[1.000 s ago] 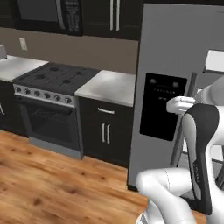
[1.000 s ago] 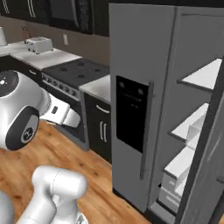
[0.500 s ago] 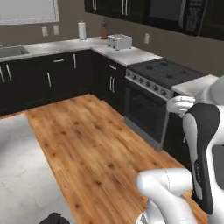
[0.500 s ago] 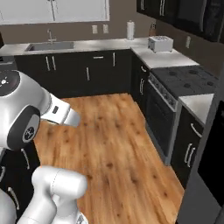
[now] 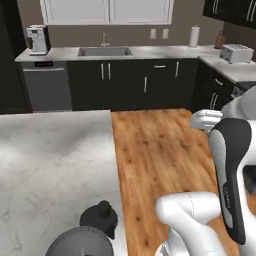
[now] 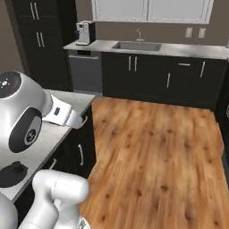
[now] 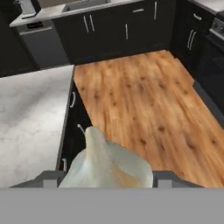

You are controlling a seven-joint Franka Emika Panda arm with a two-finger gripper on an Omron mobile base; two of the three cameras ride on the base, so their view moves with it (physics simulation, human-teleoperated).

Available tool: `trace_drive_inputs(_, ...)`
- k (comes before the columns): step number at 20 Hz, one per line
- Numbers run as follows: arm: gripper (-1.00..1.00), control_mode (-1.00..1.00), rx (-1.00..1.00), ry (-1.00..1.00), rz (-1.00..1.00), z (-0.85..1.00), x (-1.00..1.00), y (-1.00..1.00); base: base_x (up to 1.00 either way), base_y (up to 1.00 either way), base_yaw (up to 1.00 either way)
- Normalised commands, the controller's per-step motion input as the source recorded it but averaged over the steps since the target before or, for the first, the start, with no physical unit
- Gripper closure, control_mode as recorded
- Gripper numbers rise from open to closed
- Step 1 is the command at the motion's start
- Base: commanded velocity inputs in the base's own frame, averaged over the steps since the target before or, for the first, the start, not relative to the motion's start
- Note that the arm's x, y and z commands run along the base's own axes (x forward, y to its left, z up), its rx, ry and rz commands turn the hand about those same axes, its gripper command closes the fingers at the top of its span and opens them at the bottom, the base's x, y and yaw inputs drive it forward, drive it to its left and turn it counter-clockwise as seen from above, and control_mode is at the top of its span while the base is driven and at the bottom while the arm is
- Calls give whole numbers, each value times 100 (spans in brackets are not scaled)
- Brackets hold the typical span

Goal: Grab the garlic and lemon wedge from the fridge, place them in the blender, close the lid, and turn on the blender to create a marinade.

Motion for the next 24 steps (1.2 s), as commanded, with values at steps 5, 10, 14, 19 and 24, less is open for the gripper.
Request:
trace_drive_inputs(5, 100, 100, 0, 0, 0, 0, 0, 0, 16, 1, 68)
trace_drive_inputs(10, 100, 100, 0, 0, 0, 0, 0, 0, 0, -6, 90)
trace_drive_inputs(14, 100, 100, 0, 0, 0, 0, 0, 0, 0, -10, 99)
trace_drive_inputs(19, 100, 100, 0, 0, 0, 0, 0, 0, 0, 0, 100)
trace_drive_inputs(24, 100, 100, 0, 0, 0, 0, 0, 0, 0, 15, 99)
